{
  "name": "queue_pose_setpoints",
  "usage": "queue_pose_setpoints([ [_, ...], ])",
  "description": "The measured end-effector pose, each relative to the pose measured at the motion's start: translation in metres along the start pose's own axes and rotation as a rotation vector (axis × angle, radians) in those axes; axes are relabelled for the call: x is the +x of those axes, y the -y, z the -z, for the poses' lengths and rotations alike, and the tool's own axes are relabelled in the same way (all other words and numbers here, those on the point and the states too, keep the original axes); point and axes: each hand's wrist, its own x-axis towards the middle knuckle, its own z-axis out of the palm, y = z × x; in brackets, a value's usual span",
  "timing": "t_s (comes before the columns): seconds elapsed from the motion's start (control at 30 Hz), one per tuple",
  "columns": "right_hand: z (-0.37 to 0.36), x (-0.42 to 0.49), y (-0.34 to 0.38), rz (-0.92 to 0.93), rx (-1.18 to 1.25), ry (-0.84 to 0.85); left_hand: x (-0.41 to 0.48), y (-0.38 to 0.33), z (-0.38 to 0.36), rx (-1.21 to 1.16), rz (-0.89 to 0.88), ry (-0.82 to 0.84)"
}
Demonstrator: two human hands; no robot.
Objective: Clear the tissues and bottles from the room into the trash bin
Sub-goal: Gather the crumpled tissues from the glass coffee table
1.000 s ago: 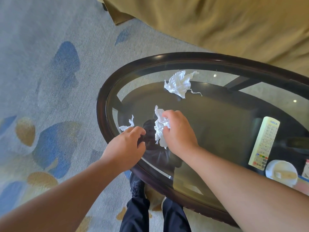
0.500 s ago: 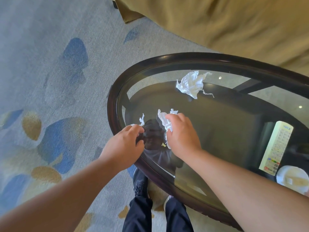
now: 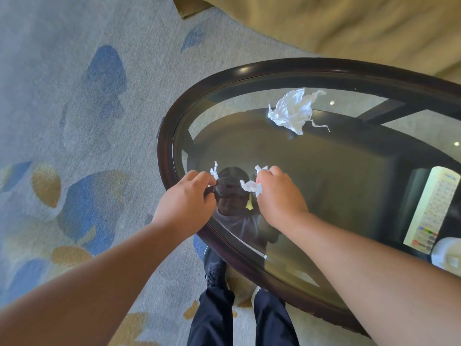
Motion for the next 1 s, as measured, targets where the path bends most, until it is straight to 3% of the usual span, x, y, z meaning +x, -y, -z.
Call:
queue_pose_setpoints([
  [0.47, 0.068, -0.038, 0.008, 0.008, 0.175, -0.144, 0.005, -0.017, 0.023, 0.119, 0.013, 0.009],
  [0.83, 0.047, -0.029, -0.010, 0.044, 0.228, -0.176, 0.021, -0.015, -0.012, 0.240, 0.054, 0.045],
  [1.0, 0.041, -0.029, -0.026, 0.055, 0.251, -0.168, 0.030, -0.016, -0.027, 0.181, 0.104, 0.026],
])
